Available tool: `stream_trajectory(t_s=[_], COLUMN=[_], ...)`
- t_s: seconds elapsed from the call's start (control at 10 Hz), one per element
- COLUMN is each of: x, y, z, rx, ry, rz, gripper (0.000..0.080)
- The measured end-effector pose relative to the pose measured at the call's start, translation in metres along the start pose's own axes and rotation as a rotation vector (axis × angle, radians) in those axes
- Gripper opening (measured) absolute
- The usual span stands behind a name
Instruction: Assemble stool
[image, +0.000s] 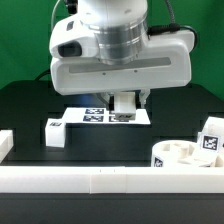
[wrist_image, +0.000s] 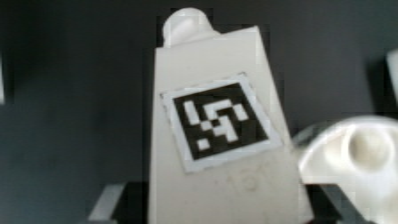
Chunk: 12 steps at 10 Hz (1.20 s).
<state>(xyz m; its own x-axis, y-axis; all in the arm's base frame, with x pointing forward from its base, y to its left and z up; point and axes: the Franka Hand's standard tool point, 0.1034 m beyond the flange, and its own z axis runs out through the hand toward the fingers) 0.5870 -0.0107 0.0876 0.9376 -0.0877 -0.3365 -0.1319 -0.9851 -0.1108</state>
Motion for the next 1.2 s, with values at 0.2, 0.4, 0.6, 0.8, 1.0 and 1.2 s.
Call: stream_trajectory(t_s=[0.2, 0.4, 0.6, 0.8, 1.0, 1.2], x=[0.002, 0.007, 0.013, 0.021, 0.02, 0.02], y=[0.004, 0.006, -0.013, -0.032, -0.031, -0.041], z=[0.0, -0.001, -0.017, -0.033, -0.031, -0.034], rx=[-0.015, -0.034, 0.008, 0.019, 0.015, 0.065], ry=[0.142, 0.301, 0.432, 0.588, 0.591, 0.593], rz=[0.006, 0.006, 0.04, 0.045, 0.043, 0.089], gripper=[0.0327, 0.0327, 0.0327, 0.0327, 0.0327, 0.0327])
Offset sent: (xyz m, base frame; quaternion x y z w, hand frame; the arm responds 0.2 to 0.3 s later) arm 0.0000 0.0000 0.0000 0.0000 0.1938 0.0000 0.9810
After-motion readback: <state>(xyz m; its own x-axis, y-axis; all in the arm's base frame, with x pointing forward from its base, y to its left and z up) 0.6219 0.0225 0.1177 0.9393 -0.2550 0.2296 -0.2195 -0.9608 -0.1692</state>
